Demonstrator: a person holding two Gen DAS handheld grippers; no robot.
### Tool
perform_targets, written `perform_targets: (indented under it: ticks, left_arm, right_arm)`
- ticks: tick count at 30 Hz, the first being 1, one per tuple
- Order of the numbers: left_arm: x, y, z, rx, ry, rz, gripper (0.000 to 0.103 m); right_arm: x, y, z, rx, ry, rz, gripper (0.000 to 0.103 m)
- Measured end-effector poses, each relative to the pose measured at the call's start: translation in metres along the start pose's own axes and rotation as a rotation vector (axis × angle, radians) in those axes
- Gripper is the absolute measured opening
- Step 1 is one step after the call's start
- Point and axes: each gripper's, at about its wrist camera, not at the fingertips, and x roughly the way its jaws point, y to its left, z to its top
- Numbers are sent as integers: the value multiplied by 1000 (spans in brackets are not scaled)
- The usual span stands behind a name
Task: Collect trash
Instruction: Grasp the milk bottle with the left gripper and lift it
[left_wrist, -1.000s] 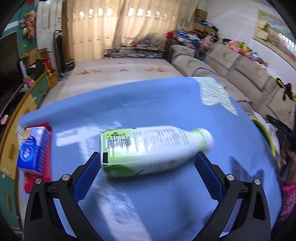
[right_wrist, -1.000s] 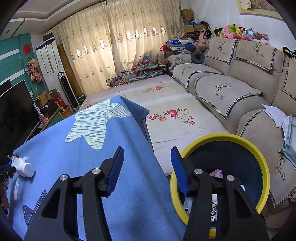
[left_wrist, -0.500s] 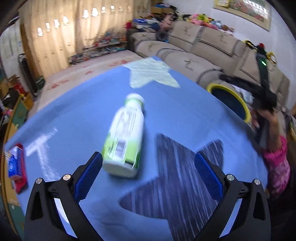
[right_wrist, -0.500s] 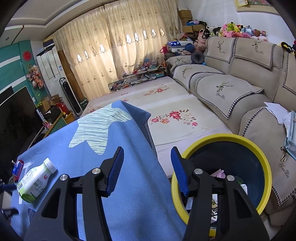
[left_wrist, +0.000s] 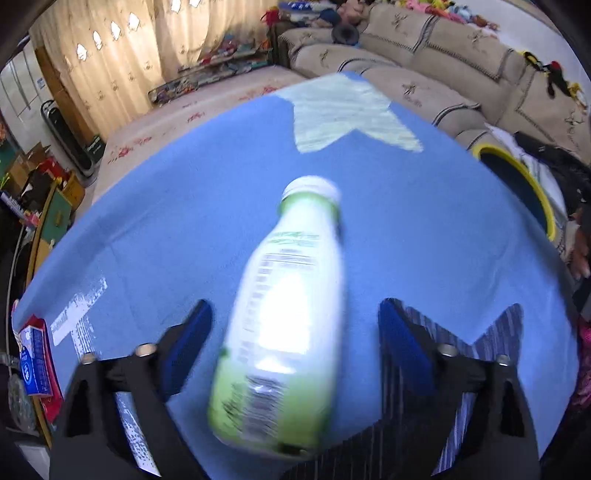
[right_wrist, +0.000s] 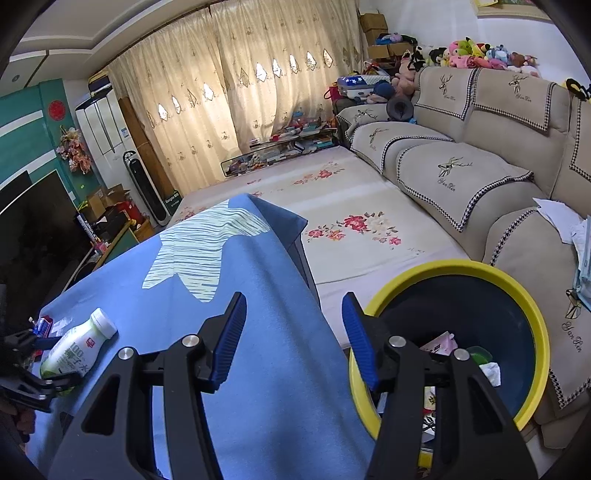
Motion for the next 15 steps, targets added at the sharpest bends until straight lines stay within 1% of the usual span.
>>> perform_targets:
  ticks: [1,2,4,8,11,15]
  left_arm:
    - [5,1,0,-14,17,7,67]
    - [8,2,1,-27,31,1,59]
    - [13,-1,2,-37,34,6,53]
    - [5,-15,2,-28,18,50,51]
    - [-8,-29,4,-19,-2,47,51]
    - [-29,-65,16,26,-48,32,51]
  right_arm:
    - [0,0,0,1,0,3,52]
    - [-1,-1,0,3,0,7,52]
    - [-2,-3,1,5,-1,14,52]
    - [-5,-5,2,14,-2,31,52]
    - [-17,-13,3,33,-20,52,52]
    - [-43,-36,5,52,-56,54,52]
